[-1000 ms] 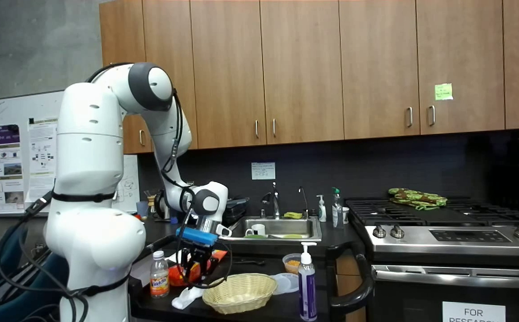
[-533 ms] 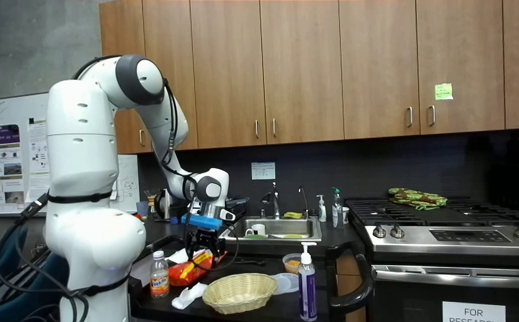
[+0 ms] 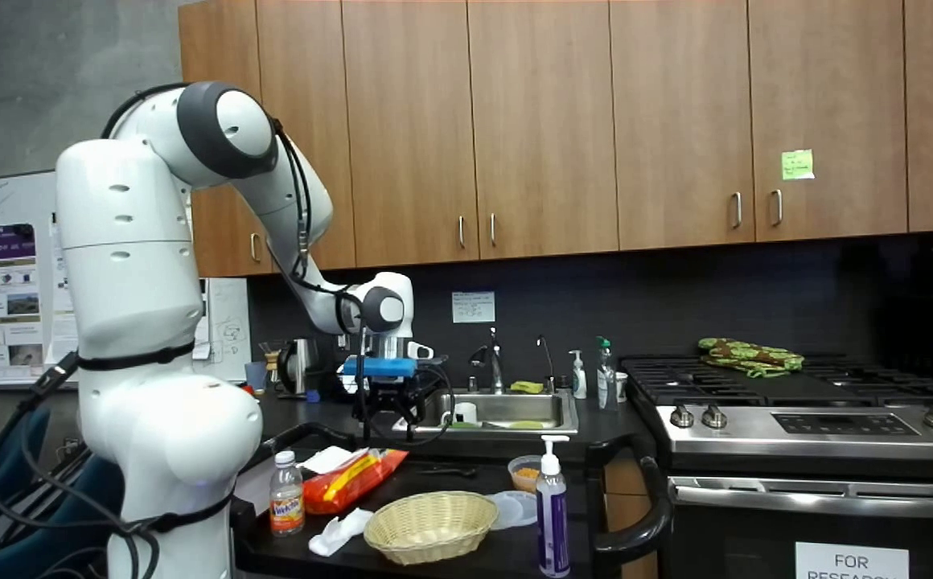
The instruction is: Pick up one wet wipe from the orange packet of wet wipes and wipe the kitchen counter
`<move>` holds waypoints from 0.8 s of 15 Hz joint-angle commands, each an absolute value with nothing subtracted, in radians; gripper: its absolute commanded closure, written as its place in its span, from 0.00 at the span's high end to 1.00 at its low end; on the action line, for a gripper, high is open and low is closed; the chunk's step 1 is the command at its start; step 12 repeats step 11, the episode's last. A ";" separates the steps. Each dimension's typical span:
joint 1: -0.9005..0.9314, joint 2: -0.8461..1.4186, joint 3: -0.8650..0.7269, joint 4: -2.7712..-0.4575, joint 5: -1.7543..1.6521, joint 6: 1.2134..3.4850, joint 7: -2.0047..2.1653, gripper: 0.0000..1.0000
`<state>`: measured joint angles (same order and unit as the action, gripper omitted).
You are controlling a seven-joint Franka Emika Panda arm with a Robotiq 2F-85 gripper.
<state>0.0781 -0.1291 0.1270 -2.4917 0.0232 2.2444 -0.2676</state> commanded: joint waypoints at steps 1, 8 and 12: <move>0.088 -0.210 0.101 -2.484 -0.001 2.188 -0.276 1.00; 0.088 -0.274 0.080 -2.435 0.010 2.061 -0.266 1.00; 0.093 -0.245 0.081 -2.442 0.011 2.104 -0.263 1.00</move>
